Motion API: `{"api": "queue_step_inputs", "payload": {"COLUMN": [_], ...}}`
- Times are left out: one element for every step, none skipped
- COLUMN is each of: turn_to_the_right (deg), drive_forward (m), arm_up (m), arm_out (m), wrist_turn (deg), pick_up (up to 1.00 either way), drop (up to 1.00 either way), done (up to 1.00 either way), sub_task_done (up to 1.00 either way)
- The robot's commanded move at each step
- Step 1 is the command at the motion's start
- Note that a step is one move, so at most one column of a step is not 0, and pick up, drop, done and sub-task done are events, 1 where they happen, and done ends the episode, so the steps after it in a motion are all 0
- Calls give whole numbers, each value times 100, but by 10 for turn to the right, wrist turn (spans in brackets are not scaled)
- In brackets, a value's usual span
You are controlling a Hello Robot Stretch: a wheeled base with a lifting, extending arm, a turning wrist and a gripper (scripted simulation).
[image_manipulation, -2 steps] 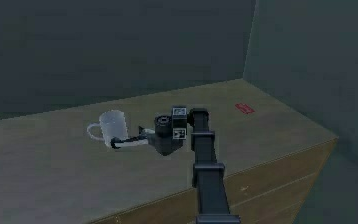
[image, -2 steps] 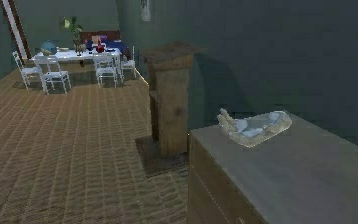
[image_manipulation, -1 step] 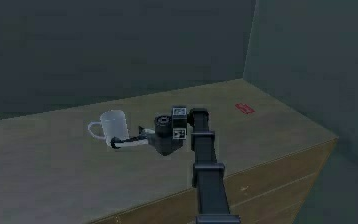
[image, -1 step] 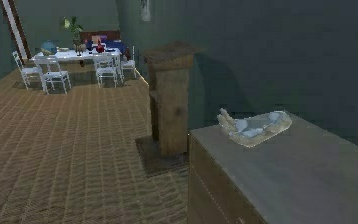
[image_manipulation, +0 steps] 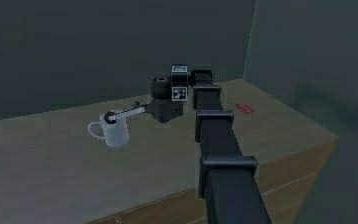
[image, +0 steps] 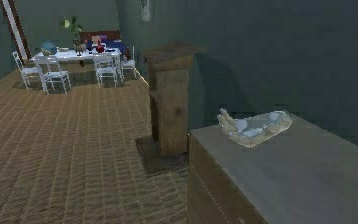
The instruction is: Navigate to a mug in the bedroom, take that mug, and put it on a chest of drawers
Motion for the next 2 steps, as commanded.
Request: {"api": "queue_step_inputs", "payload": {"turn_to_the_right": [0, 0], "drive_forward": [0, 0], "arm_up": [0, 0], "arm_out": [-8, 0], "wrist_turn": [0, 0], "pick_up": [0, 0], "drop": [0, 0], "done": [0, 100], "sub_task_done": [0, 0]}}
